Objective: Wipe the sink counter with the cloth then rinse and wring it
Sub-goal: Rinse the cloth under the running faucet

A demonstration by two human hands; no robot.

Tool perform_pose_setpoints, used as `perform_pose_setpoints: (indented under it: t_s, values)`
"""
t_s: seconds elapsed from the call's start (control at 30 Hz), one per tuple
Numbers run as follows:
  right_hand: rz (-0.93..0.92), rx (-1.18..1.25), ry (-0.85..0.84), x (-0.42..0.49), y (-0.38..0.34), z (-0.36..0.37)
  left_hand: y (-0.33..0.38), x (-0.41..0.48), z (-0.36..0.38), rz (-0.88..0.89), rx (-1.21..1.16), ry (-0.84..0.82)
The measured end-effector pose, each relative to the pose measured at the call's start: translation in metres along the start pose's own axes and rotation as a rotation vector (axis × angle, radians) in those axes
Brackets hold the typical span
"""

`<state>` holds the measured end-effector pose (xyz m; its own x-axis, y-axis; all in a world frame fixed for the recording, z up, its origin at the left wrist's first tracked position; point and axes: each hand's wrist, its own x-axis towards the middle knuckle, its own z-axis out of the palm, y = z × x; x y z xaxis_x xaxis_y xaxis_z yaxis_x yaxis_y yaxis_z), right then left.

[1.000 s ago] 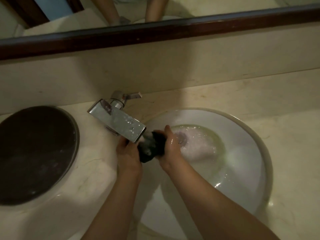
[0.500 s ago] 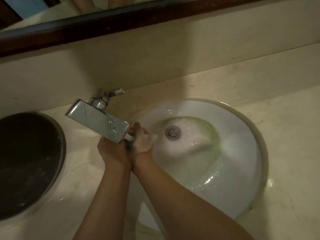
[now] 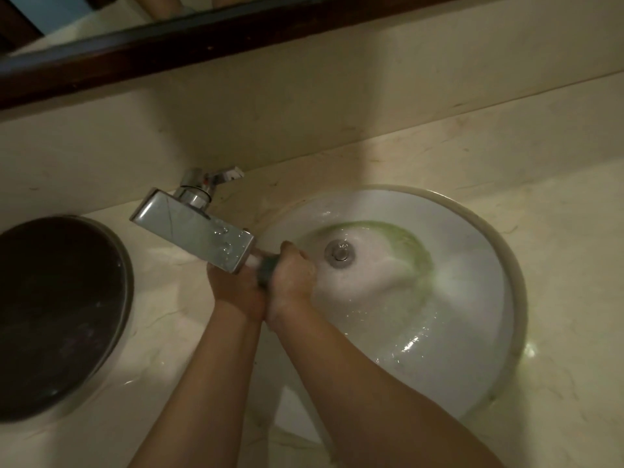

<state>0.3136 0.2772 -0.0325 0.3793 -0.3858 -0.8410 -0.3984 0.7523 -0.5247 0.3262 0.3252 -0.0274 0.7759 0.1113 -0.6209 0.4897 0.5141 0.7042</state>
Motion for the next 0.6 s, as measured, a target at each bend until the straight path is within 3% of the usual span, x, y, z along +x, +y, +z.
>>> perform_pose_setpoints:
  t_s: [0.07,0.17,0.33,0.47,0.6]
  values:
    - [0.048,0.085,-0.028,0.001,0.001,-0.001,-0.001,-0.008,0.008,-0.062,-0.054,-0.061]
    - [0.138,0.216,-0.010,0.005,-0.001,-0.012,-0.006,-0.013,0.014,-0.007,0.047,-0.057]
    - [-0.009,0.175,-0.049,0.000,-0.004,-0.019,-0.005,-0.003,0.004,0.017,-0.020,-0.209]
    - [-0.121,0.165,-0.084,-0.006,-0.005,-0.014,-0.009,-0.008,0.001,0.214,0.162,-0.165]
    - [-0.199,0.110,-0.144,-0.011,0.002,-0.006,-0.007,-0.015,0.008,0.217,0.148,-0.145]
